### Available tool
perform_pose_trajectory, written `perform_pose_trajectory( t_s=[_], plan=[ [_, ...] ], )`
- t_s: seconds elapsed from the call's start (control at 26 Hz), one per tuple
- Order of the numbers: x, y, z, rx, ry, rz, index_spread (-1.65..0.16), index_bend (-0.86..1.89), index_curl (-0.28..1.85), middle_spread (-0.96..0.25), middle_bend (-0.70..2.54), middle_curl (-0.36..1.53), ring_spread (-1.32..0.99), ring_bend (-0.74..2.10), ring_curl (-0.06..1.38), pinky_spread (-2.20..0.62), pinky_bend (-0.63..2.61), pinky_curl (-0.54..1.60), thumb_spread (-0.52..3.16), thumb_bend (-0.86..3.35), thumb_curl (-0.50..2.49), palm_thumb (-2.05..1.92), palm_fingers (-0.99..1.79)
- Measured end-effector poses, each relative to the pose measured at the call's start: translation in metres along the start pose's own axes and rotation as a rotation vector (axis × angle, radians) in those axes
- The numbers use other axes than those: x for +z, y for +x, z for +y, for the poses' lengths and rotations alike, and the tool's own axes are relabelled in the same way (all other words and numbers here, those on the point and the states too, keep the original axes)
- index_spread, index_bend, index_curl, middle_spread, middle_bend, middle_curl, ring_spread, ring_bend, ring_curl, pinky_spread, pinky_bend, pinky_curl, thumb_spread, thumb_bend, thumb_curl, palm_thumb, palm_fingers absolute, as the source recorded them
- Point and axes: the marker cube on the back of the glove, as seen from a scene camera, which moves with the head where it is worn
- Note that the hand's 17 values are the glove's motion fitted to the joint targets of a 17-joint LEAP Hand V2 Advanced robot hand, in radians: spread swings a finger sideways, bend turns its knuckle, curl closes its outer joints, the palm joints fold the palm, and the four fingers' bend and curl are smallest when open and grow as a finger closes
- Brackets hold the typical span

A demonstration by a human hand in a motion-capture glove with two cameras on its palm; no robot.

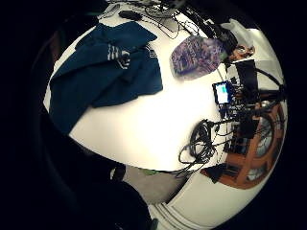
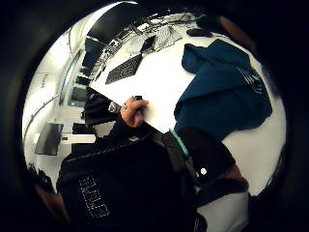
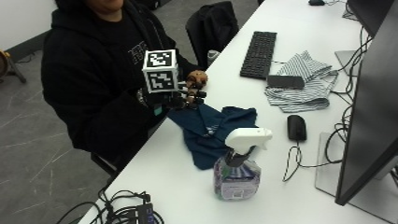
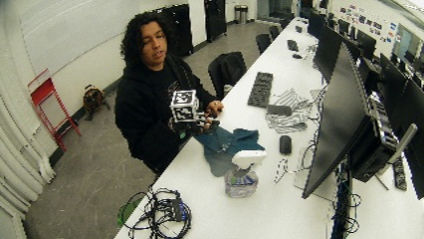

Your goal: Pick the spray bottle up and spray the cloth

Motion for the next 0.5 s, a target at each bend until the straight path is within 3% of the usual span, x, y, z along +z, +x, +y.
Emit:
perform_pose_trajectory(
  t_s=[0.23,0.5],
  plan=[
    [0.007,-0.003,-0.036,0.038,0.045,0.000,-0.32,0.17,0.13,-0.10,0.25,0.13,-0.12,0.43,0.17,0.13,0.31,0.14,0.70,0.24,0.11,0.44,0.50],
    [0.007,0.024,0.000,0.057,-0.003,-0.022,-0.38,0.16,0.18,-0.12,0.24,0.19,-0.15,0.42,0.21,0.17,0.28,0.19,0.92,0.21,0.15,0.47,0.47]
  ],
)
